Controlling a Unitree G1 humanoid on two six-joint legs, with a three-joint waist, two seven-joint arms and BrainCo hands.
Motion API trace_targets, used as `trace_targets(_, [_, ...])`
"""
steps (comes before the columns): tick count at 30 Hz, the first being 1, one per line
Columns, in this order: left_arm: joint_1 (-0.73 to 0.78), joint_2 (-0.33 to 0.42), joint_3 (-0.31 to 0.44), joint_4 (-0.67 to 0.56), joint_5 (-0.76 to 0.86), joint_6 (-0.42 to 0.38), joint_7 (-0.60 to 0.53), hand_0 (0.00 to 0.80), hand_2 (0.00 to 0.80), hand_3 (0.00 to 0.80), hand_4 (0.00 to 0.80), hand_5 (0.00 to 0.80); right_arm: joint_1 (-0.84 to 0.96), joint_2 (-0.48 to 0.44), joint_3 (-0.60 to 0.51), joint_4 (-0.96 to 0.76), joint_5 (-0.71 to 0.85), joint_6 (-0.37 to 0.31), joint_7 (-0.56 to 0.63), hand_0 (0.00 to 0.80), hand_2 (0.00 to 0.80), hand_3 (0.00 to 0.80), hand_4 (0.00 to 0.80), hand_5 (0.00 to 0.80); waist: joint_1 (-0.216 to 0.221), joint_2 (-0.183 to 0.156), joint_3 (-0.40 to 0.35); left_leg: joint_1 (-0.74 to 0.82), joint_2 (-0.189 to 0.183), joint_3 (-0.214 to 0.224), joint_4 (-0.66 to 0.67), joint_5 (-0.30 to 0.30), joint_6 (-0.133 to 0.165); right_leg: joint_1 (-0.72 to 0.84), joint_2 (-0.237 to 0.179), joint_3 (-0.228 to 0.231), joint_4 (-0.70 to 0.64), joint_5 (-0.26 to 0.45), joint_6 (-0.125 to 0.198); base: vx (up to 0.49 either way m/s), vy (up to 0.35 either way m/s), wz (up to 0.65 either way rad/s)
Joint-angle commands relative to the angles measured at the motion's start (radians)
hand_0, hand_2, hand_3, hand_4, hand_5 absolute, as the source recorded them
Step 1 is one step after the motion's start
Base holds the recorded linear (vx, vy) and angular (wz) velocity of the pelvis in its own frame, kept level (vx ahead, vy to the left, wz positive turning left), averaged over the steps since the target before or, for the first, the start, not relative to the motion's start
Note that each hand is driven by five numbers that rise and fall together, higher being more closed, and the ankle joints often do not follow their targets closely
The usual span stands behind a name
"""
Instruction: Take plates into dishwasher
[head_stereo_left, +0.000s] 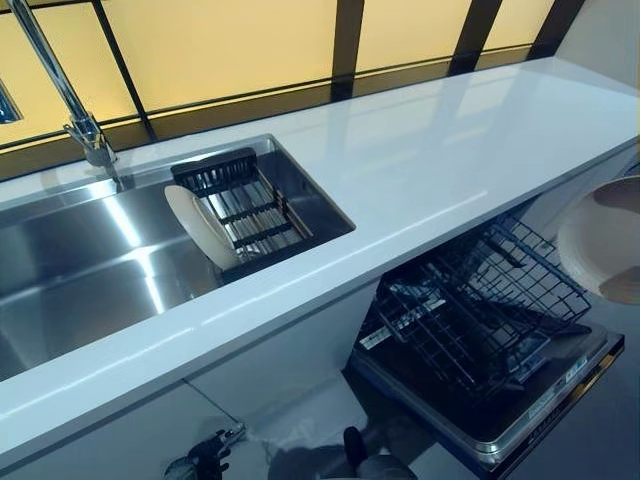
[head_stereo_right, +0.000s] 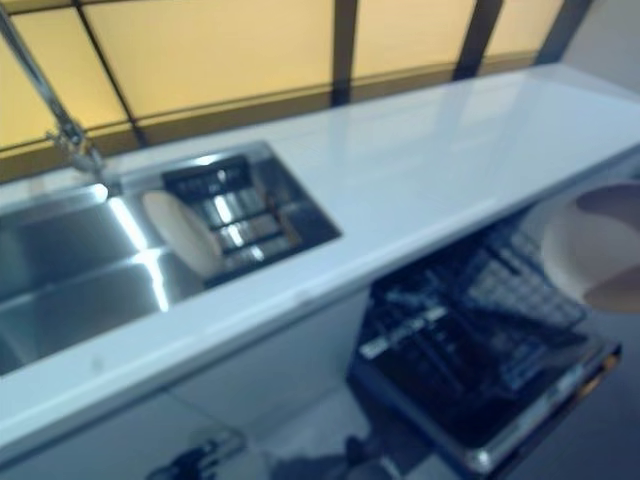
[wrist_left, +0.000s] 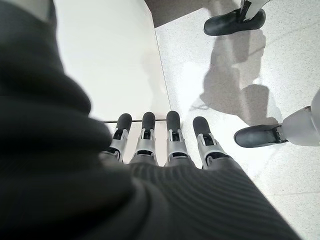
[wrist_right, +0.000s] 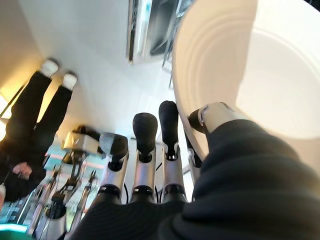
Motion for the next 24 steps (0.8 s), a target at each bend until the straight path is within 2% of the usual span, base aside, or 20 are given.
trace_targets(1, [-0.049, 0.048, -0.017, 0.023, 0.015, -0.007, 0.005, 0.0, 0.0, 0.0, 0.0, 0.0, -0.178, 0.048, 0.083, 0.042, -0.051, 0.074, 0.017, 0.8, 0.8, 0.8, 0.8, 0.8, 0.0, -0.06, 0.022, 0.031, 0.034, -0.027, -0.001, -0.009, 0.031, 0.032, -0.061, -0.01, 0.009, -0.008, 0.077, 0.0, 0.0, 0.0])
trace_targets(9, [-0.053, 0.041, -0.016, 0.028, 0.023, -0.006, -0.002, 0.0, 0.0, 0.0, 0.0, 0.0, -0.209, 0.123, 0.127, 0.045, -0.135, 0.111, 0.038, 0.8, 0.8, 0.8, 0.8, 0.8, 0.013, -0.048, 0.025, 0.031, 0.032, -0.047, -0.001, -0.01, 0.027, 0.034, -0.069, -0.02, 0.005, -0.008, 0.076, 0.0, 0.0, 0.0])
trace_targets(19, [-0.071, 0.025, -0.014, 0.032, 0.018, -0.009, 0.0, 0.0, 0.0, 0.0, 0.0, 0.0, -0.097, 0.263, 0.072, -0.064, -0.307, 0.197, 0.052, 0.8, 0.8, 0.8, 0.8, 0.8, 0.017, -0.035, 0.035, 0.028, 0.026, -0.066, -0.001, -0.013, 0.029, 0.034, -0.074, -0.017, 0.003, -0.009, 0.074, 0.0, 0.0, 0.0])
trace_targets(24, [-0.078, 0.019, -0.02, 0.034, 0.02, -0.013, 0.003, 0.0, 0.0, 0.0, 0.0, 0.0, -0.037, 0.333, 0.054, -0.067, -0.426, 0.216, 0.018, 0.8, 0.8, 0.8, 0.8, 0.8, 0.025, -0.031, 0.041, 0.028, 0.027, -0.074, -0.001, -0.016, 0.031, 0.036, -0.077, -0.016, 0.003, -0.012, 0.074, 0.0, 0.0, 0.0])
